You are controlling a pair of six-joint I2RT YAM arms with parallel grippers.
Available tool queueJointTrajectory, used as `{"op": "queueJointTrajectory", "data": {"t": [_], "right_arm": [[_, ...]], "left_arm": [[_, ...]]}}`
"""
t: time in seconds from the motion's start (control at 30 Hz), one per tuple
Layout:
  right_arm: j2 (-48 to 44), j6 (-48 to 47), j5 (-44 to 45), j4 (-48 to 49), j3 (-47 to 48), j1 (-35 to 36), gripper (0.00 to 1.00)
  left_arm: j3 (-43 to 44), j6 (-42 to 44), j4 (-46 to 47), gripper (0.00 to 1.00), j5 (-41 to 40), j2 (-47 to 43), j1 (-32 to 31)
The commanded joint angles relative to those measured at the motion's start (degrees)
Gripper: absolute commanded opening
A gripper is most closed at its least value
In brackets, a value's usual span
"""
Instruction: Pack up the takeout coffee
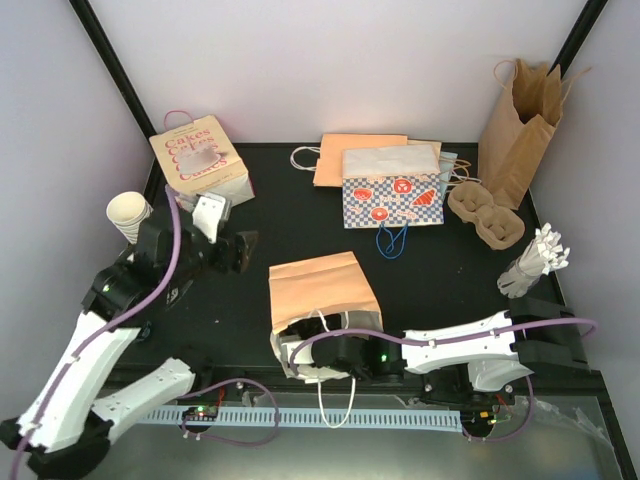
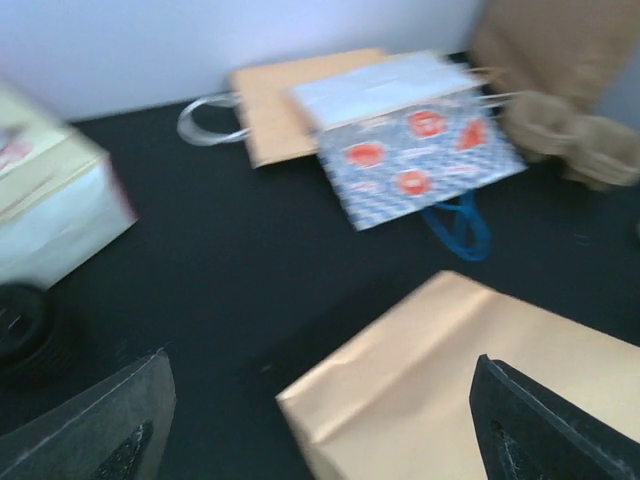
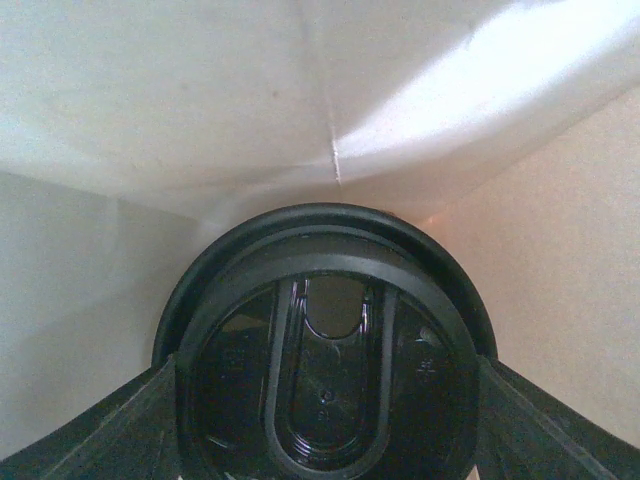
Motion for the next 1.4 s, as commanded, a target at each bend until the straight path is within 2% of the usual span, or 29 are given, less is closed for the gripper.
{"op": "queueJointTrajectory", "data": {"t": [0.0, 0.1, 0.2, 0.43, 0.53, 0.93, 1.13, 1.37], "right_arm": [[0.2, 0.7, 0.7, 0.2, 0.6, -0.5, 0.61], [0.0, 0.6, 0.7, 0.1, 0.6, -0.6, 0.61], [0.1, 0.4, 0.9, -1.1, 1.2, -0.6, 0.61], [-1.1, 0.1, 1.3, -2.3, 1.2, -1.5, 0.61], [-1.8, -0.3, 1.5, -2.4, 1.5, -1.9, 0.61], [-2.5, -0.4, 1.3, -3.1, 2.3, -3.0, 0.61], [-2.3, -0.4, 1.0, -3.3, 2.4, -3.2, 0.61], [-1.0, -1.5, 1.2, -2.6, 3.2, -3.7, 0.61]], "left_arm": [[-4.9, -1.4, -3.0, 0.82, 10.7, 5.5, 16.1], [-7.6, -1.1, 1.2, 0.82, 16.0, 10.4, 22.3], [-7.3, -1.7, 4.3, 0.81, 16.9, 17.0, 23.4], [-5.1, -6.2, 12.6, 0.74, 26.1, 32.7, 23.5], [-5.9, -8.1, 18.1, 0.73, 28.0, 35.7, 23.5], [-2.5, -8.7, 27.5, 0.72, 32.7, 50.1, 23.2], [-0.8, -7.8, 27.8, 0.70, 36.2, 55.7, 21.9], [-2.0, -7.2, 28.2, 0.64, 38.6, 57.8, 21.7]]}}
